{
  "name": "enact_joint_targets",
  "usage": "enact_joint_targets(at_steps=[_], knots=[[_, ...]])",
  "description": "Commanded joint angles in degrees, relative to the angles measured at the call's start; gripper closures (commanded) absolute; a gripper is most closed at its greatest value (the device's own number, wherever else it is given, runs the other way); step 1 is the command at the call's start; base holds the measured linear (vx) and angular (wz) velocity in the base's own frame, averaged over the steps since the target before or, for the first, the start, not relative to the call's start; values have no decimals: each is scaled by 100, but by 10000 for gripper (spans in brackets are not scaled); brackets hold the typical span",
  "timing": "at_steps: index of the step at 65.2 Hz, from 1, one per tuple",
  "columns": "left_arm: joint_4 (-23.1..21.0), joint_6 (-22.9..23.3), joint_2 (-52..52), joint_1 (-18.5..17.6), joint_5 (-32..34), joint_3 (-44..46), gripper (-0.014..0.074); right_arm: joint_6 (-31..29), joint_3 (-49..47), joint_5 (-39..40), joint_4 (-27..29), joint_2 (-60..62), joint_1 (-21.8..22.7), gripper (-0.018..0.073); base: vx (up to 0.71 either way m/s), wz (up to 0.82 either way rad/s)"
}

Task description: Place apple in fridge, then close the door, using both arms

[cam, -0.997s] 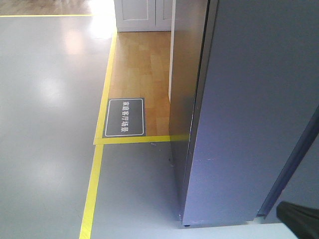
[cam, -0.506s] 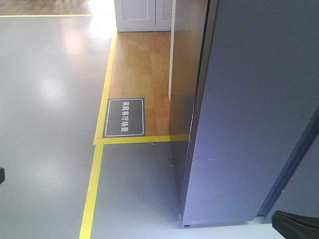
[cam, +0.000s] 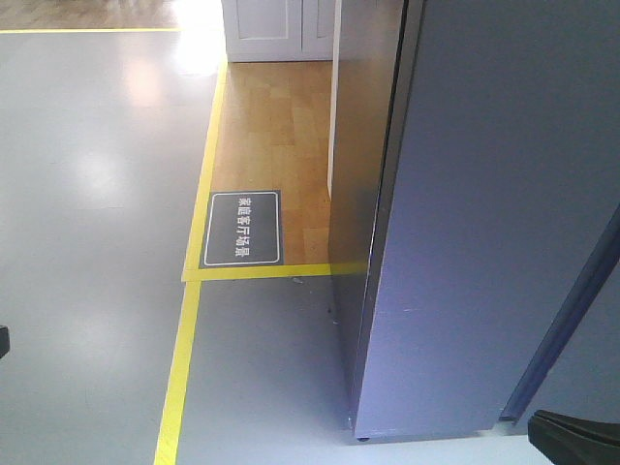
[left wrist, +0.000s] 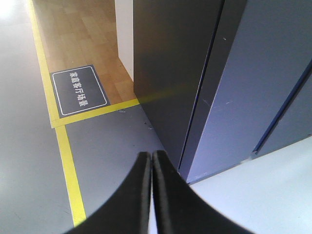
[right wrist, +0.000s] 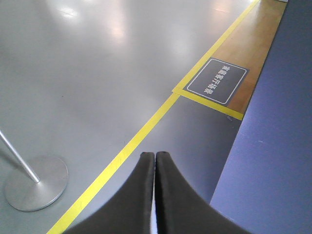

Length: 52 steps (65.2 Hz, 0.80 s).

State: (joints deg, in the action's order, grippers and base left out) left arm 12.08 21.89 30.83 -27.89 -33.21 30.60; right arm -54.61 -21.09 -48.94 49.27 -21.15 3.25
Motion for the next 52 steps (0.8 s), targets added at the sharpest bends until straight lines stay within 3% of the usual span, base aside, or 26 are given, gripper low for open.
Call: enact_joint_targets(at_steps=[1,14,28,37,42,52], knots=[[76,38,22,7,395,141,602,-41,-133,180,231,-33,5,562,0,0],[173,-21,0,7,757,-386,602,-41,-133,180,231,-33,5,562,0,0],[204,-29,-488,7,2703,-1888,602,-41,-133,180,231,-33,5,562,0,0],[204,-116,-1087,217,3439,-2755,602,-41,-133,180,231,-33,5,562,0,0],[150,-109,-1477,445,3521,-3105,602,-41,-133,180,231,-33,5,562,0,0],[102,-270,-2331,1036,2918,-3074,602,-41,-133,180,231,-33,5,562,0,0]])
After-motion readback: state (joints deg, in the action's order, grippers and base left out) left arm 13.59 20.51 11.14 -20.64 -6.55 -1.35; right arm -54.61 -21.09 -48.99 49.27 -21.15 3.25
